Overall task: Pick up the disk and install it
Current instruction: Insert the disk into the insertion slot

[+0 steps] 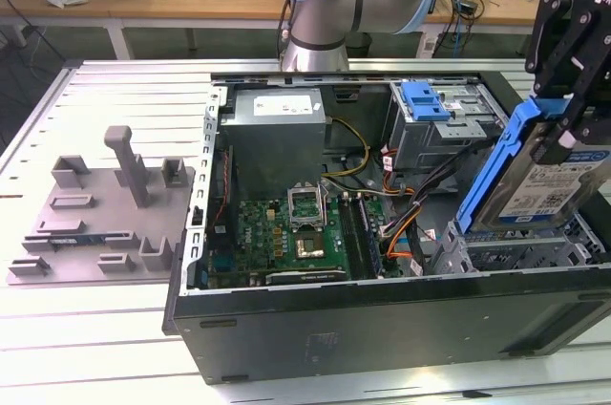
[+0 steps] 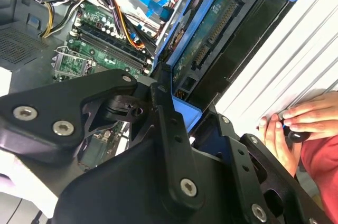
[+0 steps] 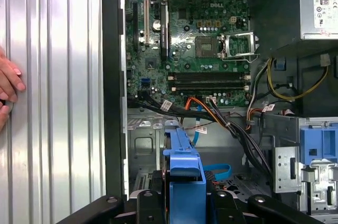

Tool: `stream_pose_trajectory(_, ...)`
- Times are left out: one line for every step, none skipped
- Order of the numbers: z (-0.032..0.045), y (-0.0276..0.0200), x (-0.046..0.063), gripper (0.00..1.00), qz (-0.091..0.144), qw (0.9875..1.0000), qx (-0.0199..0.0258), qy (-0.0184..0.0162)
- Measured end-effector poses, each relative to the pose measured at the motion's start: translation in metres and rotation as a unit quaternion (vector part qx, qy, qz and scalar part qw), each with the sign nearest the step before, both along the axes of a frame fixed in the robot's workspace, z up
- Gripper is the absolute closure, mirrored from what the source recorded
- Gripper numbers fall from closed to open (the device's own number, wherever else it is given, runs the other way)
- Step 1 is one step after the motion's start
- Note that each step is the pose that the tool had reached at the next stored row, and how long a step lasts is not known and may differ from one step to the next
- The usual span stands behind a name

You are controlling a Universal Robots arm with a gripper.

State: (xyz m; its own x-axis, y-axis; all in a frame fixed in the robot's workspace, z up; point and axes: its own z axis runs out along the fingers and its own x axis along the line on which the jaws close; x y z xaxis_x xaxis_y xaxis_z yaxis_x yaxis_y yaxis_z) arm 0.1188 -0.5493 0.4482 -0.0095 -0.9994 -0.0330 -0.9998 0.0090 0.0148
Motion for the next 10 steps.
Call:
stream_pose_trajectory(-0.0003,0.0,0.0,0.64,0.0,1.0,-0.0001,0.0)
stream_pose_trajectory(-0.0005,0.0001,0.0,0.64,0.0,1.0,-0.0001,0.0)
stream_pose_trajectory(-0.0009,0.0001,0.0,0.64,0.0,1.0,-0.0001,0.0)
stream_pose_trajectory(-0.0011,0.0001,0.0,0.64,0.0,1.0,-0.0001,0.0)
stream_pose_trajectory(-0.0015,0.0001,0.0,0.64,0.0,1.0,-0.0001,0.0)
stream_pose_trajectory(-0.0018,0.0001,0.0,0.64,0.0,1.0,-0.0002,0.0)
stream_pose_trajectory(-0.0023,0.0001,0.0,0.64,0.0,1.0,-0.0001,0.0)
stream_pose_trajectory(-0.0027,0.0001,0.0,0.64,0.0,1.0,-0.0001,0.0)
stream_pose_trajectory(-0.0034,0.0001,0.0,0.64,0.0,1.0,-0.0001,0.0)
stream_pose_trajectory(-0.0038,0.0001,0.0,0.64,0.0,1.0,-0.0001,0.0)
